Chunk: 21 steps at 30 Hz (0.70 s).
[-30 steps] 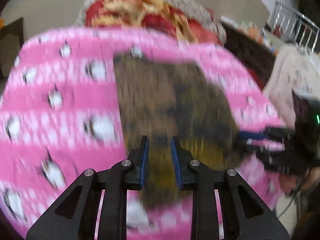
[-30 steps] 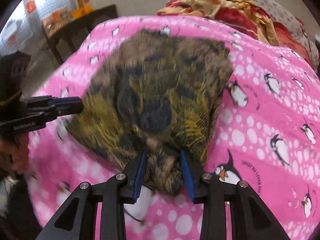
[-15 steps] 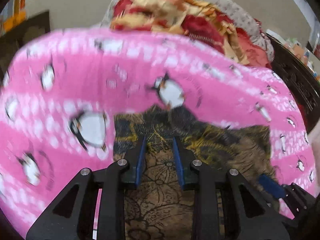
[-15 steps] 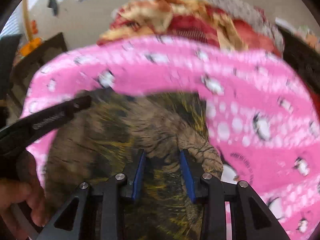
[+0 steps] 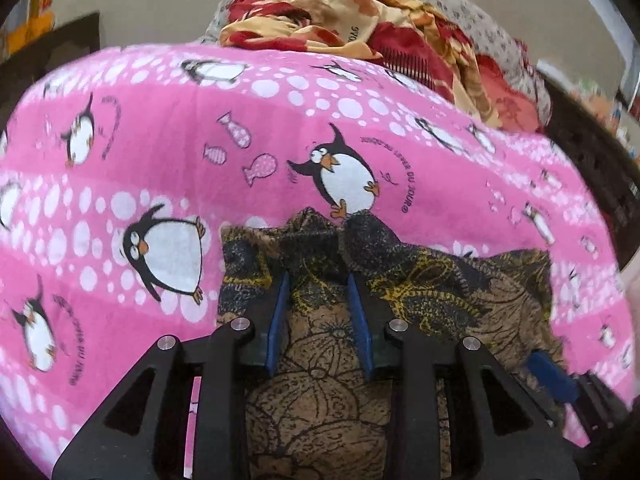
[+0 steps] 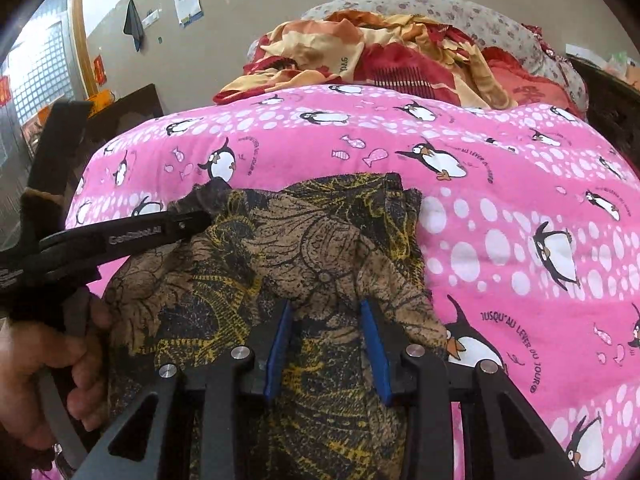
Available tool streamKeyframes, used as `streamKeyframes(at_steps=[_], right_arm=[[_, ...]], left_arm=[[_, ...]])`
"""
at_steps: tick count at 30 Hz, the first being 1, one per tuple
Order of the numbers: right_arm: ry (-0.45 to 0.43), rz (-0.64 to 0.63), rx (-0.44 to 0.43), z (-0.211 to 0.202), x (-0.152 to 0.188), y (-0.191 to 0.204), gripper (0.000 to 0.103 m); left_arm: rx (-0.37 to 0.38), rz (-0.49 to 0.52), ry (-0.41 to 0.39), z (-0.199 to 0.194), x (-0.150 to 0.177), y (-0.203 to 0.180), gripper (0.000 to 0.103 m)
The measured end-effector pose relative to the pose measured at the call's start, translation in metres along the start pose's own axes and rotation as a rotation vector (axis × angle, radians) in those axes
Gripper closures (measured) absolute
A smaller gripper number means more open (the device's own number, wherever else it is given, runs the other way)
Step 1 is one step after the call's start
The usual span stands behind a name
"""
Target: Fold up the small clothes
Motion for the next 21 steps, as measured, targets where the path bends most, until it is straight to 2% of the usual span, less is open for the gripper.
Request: streamKeyframes(at_steps=[3, 4, 5, 6, 7, 8, 9, 10, 11, 13, 15, 17, 19, 20, 21], right_arm=[[0.041, -0.011, 0.001, -0.005, -0.003, 0.003, 0.069], [0.091, -0.028, 0.006, -0.015, -0.006, 0.005, 0.069], [0.102, -0.023, 0.014, -0.028, -0.008, 0.004, 0.069], [0.090, -0.020, 0.016, -0.044, -0.007, 0.003, 0.069], [0.071, -0.029, 0.033, -0.065, -0.004, 0.000, 0.065], [0.069, -0.039, 0.059, -0.081, 0.003, -0.003, 0.062], [0.076, -0.046, 0.080, -0.094, 0.010, -0.006, 0.055], [0.090, -0.051, 0.090, -0.106, 0.021, -0.011, 0.049], [0.104, -0.056, 0.084, -0.120, 0.036, -0.016, 0.047], [0.115, -0.057, 0.079, -0.138, 0.065, -0.024, 0.047], [0.134, -0.042, 0.084, -0.146, 0.092, -0.032, 0.046], [0.154, -0.018, 0.099, -0.146, 0.120, -0.044, 0.046], [0.185, 0.011, 0.139, -0.136, 0.143, -0.057, 0.045], [0.187, 0.022, 0.149, -0.132, 0.151, -0.062, 0.045], [0.105, 0.016, 0.139, -0.137, 0.157, -0.063, 0.038]], left_arm=[[-0.002, 0.068, 0.065, -0.024, -0.003, 0.001, 0.073], [0.022, 0.067, 0.066, -0.041, 0.000, 0.006, 0.073], [0.034, 0.072, 0.058, -0.056, 0.005, 0.010, 0.073], [0.037, 0.086, 0.033, -0.078, 0.016, 0.017, 0.068], [0.030, 0.100, 0.017, -0.093, 0.026, 0.022, 0.059], [0.019, 0.114, 0.005, -0.107, 0.039, 0.027, 0.034], [0.011, 0.127, -0.013, -0.122, 0.055, 0.033, 0.020], [0.014, 0.138, -0.033, -0.135, 0.072, 0.038, 0.019], [0.015, 0.146, -0.050, -0.147, 0.091, 0.043, 0.019], [0.005, 0.132, -0.032, -0.155, 0.120, 0.054, 0.019], [-0.001, 0.073, 0.033, -0.147, 0.151, 0.071, 0.016], [-0.017, 0.011, 0.158, -0.121, 0.173, 0.087, 0.014], [-0.038, 0.028, 0.109, -0.121, 0.179, 0.087, 0.010], [-0.041, 0.032, 0.129, -0.118, 0.181, 0.083, 0.006], [-0.066, 0.043, 0.138, -0.116, 0.181, 0.081, 0.005]])
Point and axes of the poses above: each gripper's, at about its wrist camera, not at the fingertips, and z roughly the way its jaws point, y to its left, x to its underside, the point moved 4 cm from there along z, roughly the way its jaws point, and after that the axes turned 3 degrees about y, right-handed, at the moved point
